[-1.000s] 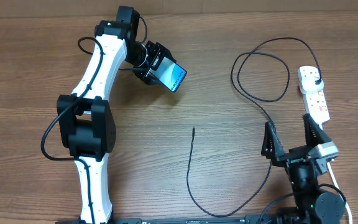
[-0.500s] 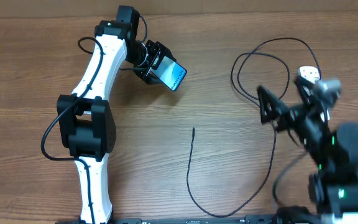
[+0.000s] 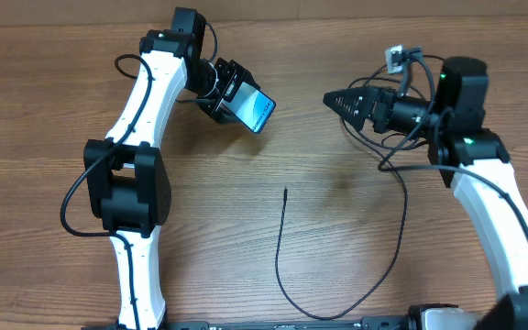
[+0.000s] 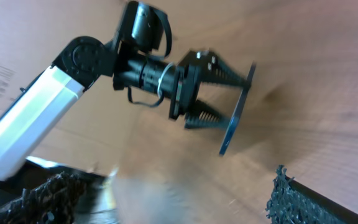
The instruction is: Plug charger to phone and switch on socket
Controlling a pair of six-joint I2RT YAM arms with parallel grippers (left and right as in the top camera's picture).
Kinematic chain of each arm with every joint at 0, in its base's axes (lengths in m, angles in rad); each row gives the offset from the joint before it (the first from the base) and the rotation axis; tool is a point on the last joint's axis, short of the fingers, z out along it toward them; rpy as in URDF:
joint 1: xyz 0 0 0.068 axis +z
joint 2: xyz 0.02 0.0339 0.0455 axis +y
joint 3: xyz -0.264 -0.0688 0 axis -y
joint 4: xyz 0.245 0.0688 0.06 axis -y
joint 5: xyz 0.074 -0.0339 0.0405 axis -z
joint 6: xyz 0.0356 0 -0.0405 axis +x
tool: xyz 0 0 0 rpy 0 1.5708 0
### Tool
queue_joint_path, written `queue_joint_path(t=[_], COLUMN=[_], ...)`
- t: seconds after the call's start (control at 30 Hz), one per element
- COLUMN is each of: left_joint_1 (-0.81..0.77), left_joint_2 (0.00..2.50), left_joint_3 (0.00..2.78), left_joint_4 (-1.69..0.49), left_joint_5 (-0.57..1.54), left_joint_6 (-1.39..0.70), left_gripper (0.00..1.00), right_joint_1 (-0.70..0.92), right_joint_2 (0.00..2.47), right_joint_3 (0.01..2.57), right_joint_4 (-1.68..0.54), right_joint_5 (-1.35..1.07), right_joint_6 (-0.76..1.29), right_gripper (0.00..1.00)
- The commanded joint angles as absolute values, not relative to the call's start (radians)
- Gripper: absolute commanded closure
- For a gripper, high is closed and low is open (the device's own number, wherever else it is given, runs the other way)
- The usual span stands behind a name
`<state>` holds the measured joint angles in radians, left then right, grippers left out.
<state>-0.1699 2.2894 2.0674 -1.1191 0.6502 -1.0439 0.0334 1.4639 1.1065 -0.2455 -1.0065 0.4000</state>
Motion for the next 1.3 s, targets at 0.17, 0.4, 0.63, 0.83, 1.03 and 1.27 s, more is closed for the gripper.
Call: queue_joint_path(t=[0.17,0.4,0.63,0.83,1.03,1.27], left_joint_1=[-0.171,-0.189,-0.221,-0.269,-0.319,-0.373], left_joint_2=[2.289,2.289,2.289,2.289,2.289,2.289], left_joint_3=[2.099,2.099,2.099,2.099,2.099,2.099], left_joint_4=[-1.11,-1.106,-1.102,-1.098,-1.084,-1.052], left_joint_5=[0.672,0.671,0.669,0.669,0.663,0.644], left_joint_6=[-1.164,-1.246,-1.29,-1.413,-1.495,-1.557], left_gripper=[0.96,0.96,0.96,0.96,0.96,0.96], right_joint_1=[0.035,0.097,0.171,0.192,0.192,0.2], right_joint_2=[1.541,1.558,1.611,1.665,1.706,1.738], right_joint_3=[1.134,1.132,1.132,1.132,1.132,1.132], right_joint_4=[-0.224,-0.236,-0.241,-0.241,-0.242,-0.257], right_joint_5=[-1.016,-0.828,-0.756,-0.714,-0.7,-0.685], right_joint_6=[0.572,0.572,0.572,0.573,0.573,0.572], right_gripper=[0.0,0.0,0.0,0.0,0.0,0.0])
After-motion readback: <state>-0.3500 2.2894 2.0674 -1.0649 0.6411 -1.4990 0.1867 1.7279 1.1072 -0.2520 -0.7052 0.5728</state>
